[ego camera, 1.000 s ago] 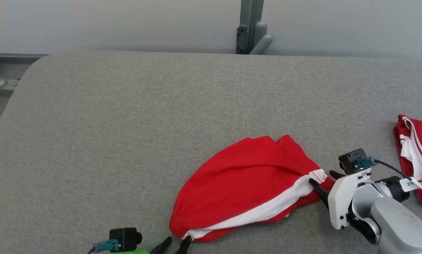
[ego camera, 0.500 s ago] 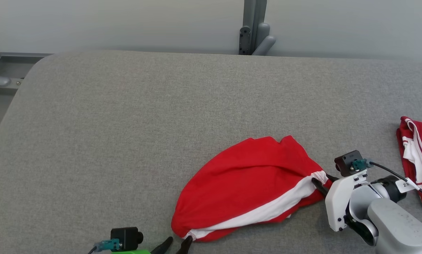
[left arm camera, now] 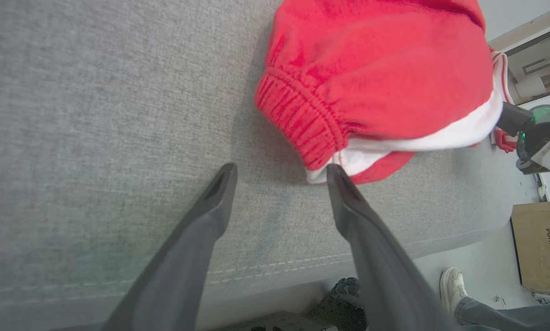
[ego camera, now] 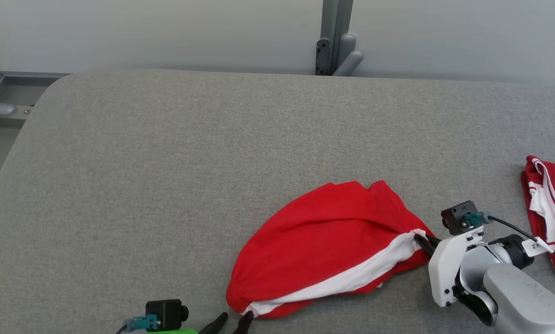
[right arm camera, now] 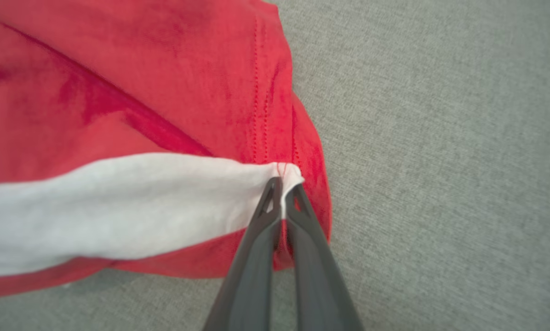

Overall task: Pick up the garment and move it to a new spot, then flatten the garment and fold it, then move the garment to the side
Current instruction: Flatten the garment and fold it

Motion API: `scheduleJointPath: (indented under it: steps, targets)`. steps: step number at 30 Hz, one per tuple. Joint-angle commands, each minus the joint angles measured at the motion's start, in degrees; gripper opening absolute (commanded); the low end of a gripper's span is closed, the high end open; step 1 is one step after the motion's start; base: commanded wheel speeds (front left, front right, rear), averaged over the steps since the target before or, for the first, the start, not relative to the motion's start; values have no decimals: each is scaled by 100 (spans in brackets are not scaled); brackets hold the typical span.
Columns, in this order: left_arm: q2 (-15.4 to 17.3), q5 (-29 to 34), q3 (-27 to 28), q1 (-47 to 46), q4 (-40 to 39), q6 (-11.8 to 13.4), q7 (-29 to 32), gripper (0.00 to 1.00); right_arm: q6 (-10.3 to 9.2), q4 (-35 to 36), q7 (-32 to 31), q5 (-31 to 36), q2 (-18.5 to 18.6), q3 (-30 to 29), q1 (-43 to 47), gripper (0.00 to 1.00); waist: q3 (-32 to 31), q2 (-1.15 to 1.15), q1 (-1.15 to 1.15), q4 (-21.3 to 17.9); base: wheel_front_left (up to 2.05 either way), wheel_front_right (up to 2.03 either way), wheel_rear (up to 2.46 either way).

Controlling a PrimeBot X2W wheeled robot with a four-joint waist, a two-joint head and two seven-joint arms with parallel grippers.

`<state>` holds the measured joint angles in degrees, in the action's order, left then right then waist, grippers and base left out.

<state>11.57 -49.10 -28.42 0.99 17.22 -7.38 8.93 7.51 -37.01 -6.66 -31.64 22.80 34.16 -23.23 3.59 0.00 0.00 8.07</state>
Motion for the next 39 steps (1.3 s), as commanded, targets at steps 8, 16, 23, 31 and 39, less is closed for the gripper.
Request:
scheduleJointPath:
  steps: [8, 16, 23, 31, 39]
  targets:
    - [-11, -121, -146, -18, -131, -5, -49, 100, -5, -79, 102, -125, 62, 79, -75, 0, 0, 0, 0, -81, 0, 0, 0]
    - [49, -228, -458, -182, -348, -16, -220, 0, -5, -21, 196, -207, 114, 69, -81, 0, 7, 0, 0, -160, 0, 0, 0]
    - [725, -719, -750, -602, -1625, -17, 148, 0, -5, 776, 297, -681, 424, -350, -217, 0, 73, 0, 0, -205, 0, 0, 0]
    - [1738, -1591, -229, -1805, -3026, -18, 975, 0, -5, 2149, -21, -1167, 786, -1308, -678, 0, 544, 0, 0, -384, 0, 0, 0]
    - [2285, -2143, 407, -4389, -2612, 22, 2216, 0, -6, 2598, -498, -547, 313, -2396, -2268, 0, 1789, 0, 0, -727, 0, 0, 0]
